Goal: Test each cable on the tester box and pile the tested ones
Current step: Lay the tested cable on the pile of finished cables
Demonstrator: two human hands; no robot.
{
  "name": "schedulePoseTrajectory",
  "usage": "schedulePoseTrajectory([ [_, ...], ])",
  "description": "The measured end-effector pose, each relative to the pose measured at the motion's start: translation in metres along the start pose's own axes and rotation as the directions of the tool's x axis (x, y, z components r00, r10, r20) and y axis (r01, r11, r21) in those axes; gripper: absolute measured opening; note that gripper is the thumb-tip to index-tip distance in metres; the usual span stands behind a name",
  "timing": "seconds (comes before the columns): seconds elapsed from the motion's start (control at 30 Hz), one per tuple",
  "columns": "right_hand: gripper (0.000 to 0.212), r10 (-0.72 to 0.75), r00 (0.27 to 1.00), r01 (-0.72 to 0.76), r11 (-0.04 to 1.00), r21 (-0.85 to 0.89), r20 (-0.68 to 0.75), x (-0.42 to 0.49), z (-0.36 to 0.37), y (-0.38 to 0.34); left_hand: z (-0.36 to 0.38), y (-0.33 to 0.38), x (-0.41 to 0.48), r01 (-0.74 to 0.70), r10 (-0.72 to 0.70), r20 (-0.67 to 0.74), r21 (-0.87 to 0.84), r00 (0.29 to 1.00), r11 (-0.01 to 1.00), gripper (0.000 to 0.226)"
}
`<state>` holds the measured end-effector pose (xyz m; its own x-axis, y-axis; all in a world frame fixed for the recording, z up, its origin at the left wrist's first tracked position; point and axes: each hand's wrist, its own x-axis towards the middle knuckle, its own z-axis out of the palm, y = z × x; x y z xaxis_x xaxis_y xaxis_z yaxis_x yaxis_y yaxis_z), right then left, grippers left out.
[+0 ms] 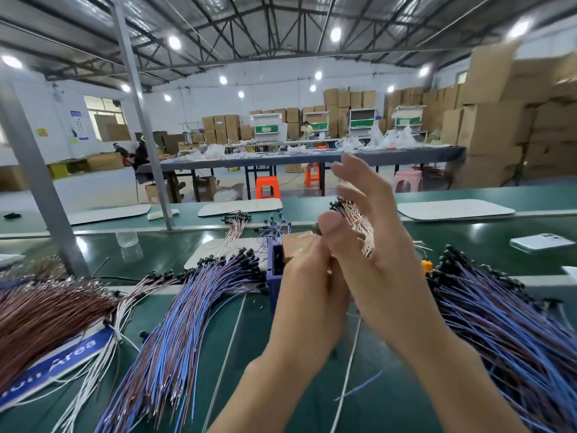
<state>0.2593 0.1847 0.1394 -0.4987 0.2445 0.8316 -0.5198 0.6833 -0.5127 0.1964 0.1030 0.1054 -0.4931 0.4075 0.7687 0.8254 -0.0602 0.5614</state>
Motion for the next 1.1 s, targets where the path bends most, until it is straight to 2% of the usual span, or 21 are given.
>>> schedulePoseTrajectory([
  [0.07, 0.055, 0.047, 0.999, -0.046, 0.998, -0.042, 0.017, -0.005, -0.006, 0.004, -0.002, 0.008, 0.007, 0.107, -0.125, -0.086, -0.186, 0.988, 0.977, 0.018],
  [0.13, 0.042, 0.13, 0.99, -0.127, 0.99, -0.053, 0.057, -0.012, -0.007, 0.013, -0.005, 0.01, 0.012, 0.166, -0.216, -0.107, -0.354, 0.971, 0.921, 0.019],
  [0.2, 0.028, 0.156, 0.986, -0.149, 0.98, -0.132, 0.05, -0.022, -0.015, 0.025, -0.002, 0.01, 0.015, 0.212, -0.293, -0.121, -0.447, 0.948, 0.869, 0.017],
  [0.27, 0.025, 0.16, 0.987, -0.154, 0.96, -0.234, 0.006, -0.032, -0.023, 0.038, -0.001, 0.002, 0.016, 0.265, -0.364, -0.128, -0.476, 0.922, 0.839, 0.025],
  [0.33, 0.025, 0.2, 0.98, -0.191, 0.93, -0.313, -0.005, -0.04, -0.036, 0.046, 0.004, -0.006, 0.016, 0.339, -0.435, -0.072, -0.516, 0.898, 0.786, 0.035],
  [0.4, 0.031, 0.254, 0.966, -0.211, 0.877, -0.431, 0.044, -0.049, -0.05, 0.052, 0.013, -0.014, 0.014, 0.406, -0.494, -0.008, -0.558, 0.87, 0.724, 0.04],
  [0.53, 0.045, 0.351, 0.932, -0.236, 0.78, -0.58, 0.092, -0.065, -0.084, 0.058, 0.033, -0.028, 0.016, 0.507, -0.632, 0.037, -0.636, 0.774, 0.582, 0.034],
  [0.6, 0.048, 0.376, 0.926, -0.257, 0.715, -0.65, 0.048, -0.072, -0.098, 0.061, 0.042, -0.035, 0.02, 0.552, -0.647, 0.082, -0.609, 0.758, 0.57, 0.029],
  [0.7, 0.036, 0.401, 0.916, -0.283, 0.604, -0.745, -0.023, -0.085, -0.122, 0.065, 0.072, -0.039, 0.026, 0.631, -0.636, 0.197, -0.512, 0.747, 0.583, 0.025],
  [0.8, 0.031, 0.46, 0.884, -0.34, 0.501, -0.796, -0.087, -0.092, -0.144, 0.068, 0.101, -0.035, 0.038, 0.7, -0.621, 0.338, -0.463, 0.707, 0.544, 0.023],
  [0.9, 0.026, 0.452, 0.866, -0.401, 0.374, -0.836, -0.214, -0.098, -0.171, 0.075, 0.132, -0.021, 0.061, 0.803, -0.549, 0.589, -0.383, 0.593, 0.456, 0.021],
  [0.97, 0.032, 0.545, 0.796, -0.457, 0.254, -0.852, -0.264, -0.102, -0.186, 0.08, 0.15, -0.012, 0.069, 0.855, -0.5, 0.714, -0.283, 0.491, 0.435, 0.027],
  [1.03, 0.049, 0.63, 0.722, -0.443, 0.104, -0.89, -0.286, -0.106, -0.194, 0.084, 0.164, -0.009, 0.067, 0.865, -0.504, 0.74, -0.209, 0.445, 0.457, 0.033],
  [1.1, 0.058, 0.632, 0.709, -0.446, 0.057, -0.893, -0.314, -0.111, -0.195, 0.085, 0.172, -0.013, 0.058, 0.869, -0.507, 0.746, -0.193, 0.432, 0.456, 0.026],
])
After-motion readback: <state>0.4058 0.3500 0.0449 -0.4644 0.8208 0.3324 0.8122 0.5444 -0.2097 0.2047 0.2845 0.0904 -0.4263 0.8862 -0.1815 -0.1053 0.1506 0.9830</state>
